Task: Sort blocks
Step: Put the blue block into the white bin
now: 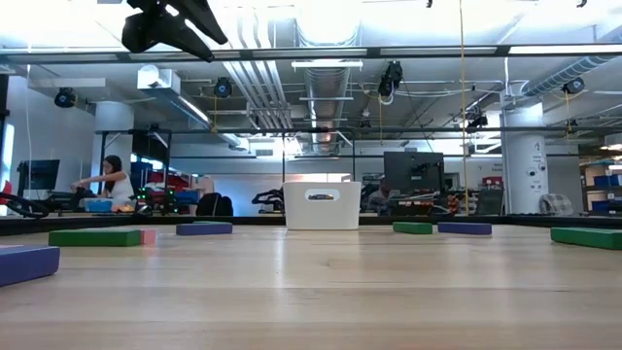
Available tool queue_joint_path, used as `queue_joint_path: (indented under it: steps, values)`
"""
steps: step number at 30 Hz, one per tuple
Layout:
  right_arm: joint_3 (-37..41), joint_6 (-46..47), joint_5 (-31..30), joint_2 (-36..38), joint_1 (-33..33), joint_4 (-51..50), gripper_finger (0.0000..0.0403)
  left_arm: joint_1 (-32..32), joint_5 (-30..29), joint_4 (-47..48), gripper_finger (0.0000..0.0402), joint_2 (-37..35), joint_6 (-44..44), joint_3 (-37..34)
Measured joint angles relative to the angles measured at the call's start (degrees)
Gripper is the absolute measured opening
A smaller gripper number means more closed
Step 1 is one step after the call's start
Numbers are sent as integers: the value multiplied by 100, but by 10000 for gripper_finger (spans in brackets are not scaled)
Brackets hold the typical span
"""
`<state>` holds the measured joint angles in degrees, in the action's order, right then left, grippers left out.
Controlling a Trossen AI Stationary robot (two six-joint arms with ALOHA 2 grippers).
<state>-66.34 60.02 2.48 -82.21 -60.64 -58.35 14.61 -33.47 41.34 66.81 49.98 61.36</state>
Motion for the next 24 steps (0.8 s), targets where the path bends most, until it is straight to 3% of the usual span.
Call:
queue_joint_path:
  steps: [6,11,24]
  values:
    - [-359,434,-415,2,425,-303,255,0,66,-29,142,0,0,0]
    - [-728,545,-576,4,1238,-852,246,0,79,-28,142,0,0,0]
    - [-1120,-634,-723,4,3695,-757,248,0,375,-22,142,0,1,57]
